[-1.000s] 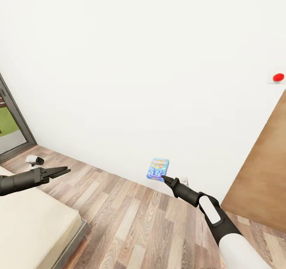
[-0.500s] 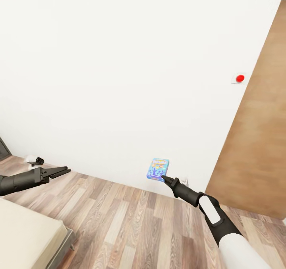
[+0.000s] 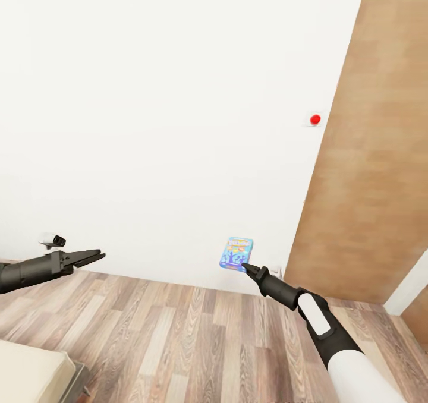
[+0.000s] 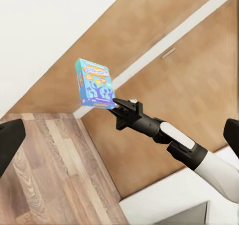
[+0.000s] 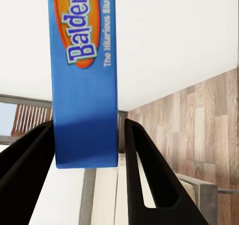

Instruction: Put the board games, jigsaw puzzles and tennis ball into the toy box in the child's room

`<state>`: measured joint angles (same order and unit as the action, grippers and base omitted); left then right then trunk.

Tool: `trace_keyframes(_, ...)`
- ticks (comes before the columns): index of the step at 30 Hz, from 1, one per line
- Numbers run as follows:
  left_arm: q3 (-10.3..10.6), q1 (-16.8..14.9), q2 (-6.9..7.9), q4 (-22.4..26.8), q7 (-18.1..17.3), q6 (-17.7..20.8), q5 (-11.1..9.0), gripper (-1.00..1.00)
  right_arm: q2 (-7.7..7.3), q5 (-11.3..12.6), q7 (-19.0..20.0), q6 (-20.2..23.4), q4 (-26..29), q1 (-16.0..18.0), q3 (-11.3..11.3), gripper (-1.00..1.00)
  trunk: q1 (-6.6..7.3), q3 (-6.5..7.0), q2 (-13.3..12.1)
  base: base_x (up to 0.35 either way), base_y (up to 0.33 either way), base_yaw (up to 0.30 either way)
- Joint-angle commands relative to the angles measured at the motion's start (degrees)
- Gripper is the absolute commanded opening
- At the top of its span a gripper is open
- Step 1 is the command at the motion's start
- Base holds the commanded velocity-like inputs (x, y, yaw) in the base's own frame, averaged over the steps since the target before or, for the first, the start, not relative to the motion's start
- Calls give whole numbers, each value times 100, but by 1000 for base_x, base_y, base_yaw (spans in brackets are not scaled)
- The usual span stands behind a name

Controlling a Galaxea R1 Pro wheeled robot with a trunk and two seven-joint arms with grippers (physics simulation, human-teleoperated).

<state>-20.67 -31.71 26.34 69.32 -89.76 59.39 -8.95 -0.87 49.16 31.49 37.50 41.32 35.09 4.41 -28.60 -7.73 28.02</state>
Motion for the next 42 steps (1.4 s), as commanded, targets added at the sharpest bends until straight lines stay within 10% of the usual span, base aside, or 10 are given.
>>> trace_keyframes(1,0,-2,3,2,-24,61,2,100,5,41,6,47,-1,7,16,-100,20,10,-31,0,0,-281)
trace_keyframes(13,-3,-2,14,2,-24,61,-1,100,1,41,6,47,-1,7,16,-100,282,258,-510,-62,9,-280)
trace_keyframes(42,-4,-2,21,2,-24,61,2,100,-1,41,6,47,-10,7,29,-100,282,341,-510,-115,36,-280)
